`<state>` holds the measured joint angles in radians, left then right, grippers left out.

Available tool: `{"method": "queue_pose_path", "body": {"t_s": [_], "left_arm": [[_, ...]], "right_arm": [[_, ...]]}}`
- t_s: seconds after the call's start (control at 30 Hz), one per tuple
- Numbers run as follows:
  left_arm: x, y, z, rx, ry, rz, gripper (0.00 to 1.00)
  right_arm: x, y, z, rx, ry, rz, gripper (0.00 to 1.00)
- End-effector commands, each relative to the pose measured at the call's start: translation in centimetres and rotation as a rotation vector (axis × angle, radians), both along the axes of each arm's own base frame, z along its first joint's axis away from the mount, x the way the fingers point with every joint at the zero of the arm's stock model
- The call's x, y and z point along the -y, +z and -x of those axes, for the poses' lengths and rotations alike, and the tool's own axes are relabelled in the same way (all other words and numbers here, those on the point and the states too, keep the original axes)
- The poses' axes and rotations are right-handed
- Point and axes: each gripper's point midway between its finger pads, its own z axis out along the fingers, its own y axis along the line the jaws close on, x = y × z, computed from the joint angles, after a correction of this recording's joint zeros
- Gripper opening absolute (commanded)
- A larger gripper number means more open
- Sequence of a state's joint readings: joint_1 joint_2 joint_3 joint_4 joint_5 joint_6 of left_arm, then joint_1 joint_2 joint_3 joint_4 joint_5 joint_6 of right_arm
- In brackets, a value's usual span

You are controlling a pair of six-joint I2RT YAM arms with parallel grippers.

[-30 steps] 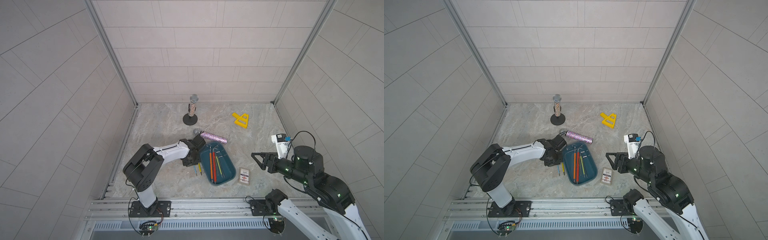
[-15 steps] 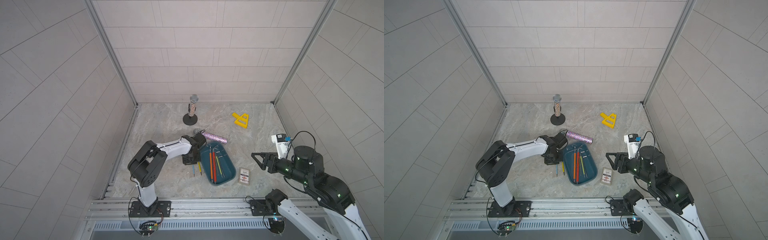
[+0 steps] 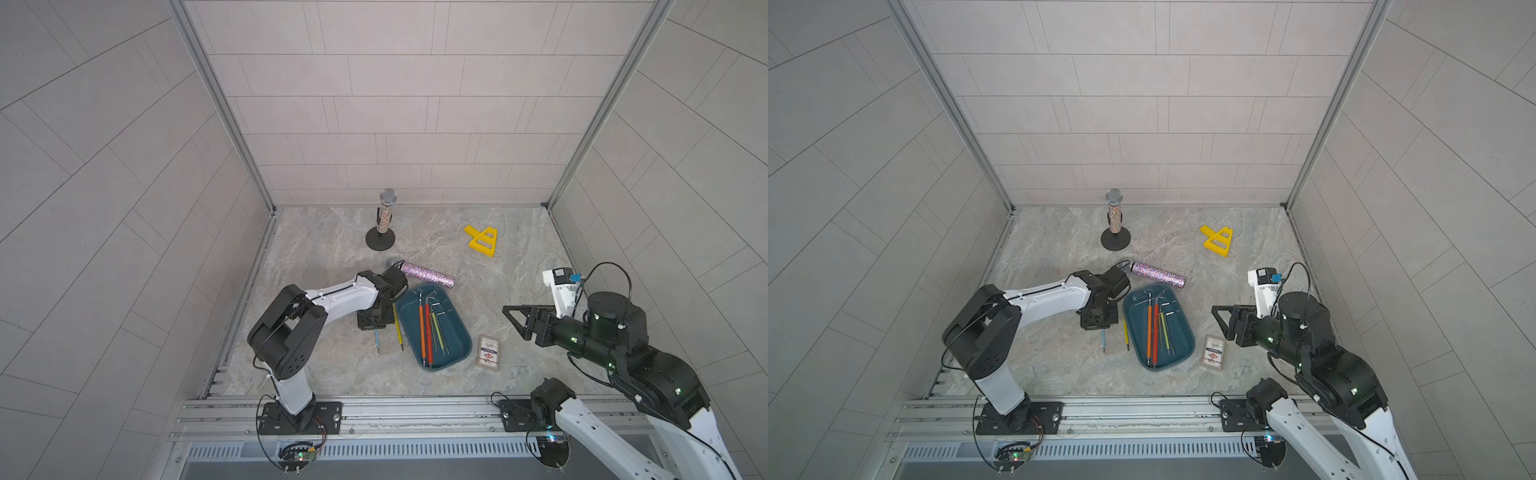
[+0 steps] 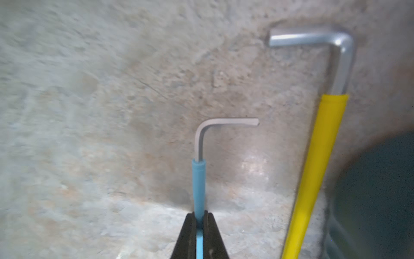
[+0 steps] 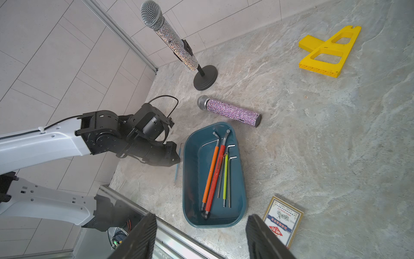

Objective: Put the hex key on the desktop into the storage box
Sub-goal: Place the Allen key in the storage box.

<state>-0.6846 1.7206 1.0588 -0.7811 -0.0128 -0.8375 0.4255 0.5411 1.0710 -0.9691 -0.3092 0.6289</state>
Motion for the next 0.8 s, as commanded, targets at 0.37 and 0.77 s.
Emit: {"method": "queue_pose_path", "body": {"t_s": [0.37, 0.77], "left_arm": [[1.8, 10.3, -1.3, 0.168, -0.001, 0.108, 0.0], [11.7, 11.1, 0.1, 0.179, -0.103, 0.249, 0.0]], "right_arm": [[-0.1, 0.0, 0.0, 0.012, 0.005, -0.001, 0.68], [0.0, 0.1, 0.1, 0.013, 0.004, -0.002, 0.68]]}}
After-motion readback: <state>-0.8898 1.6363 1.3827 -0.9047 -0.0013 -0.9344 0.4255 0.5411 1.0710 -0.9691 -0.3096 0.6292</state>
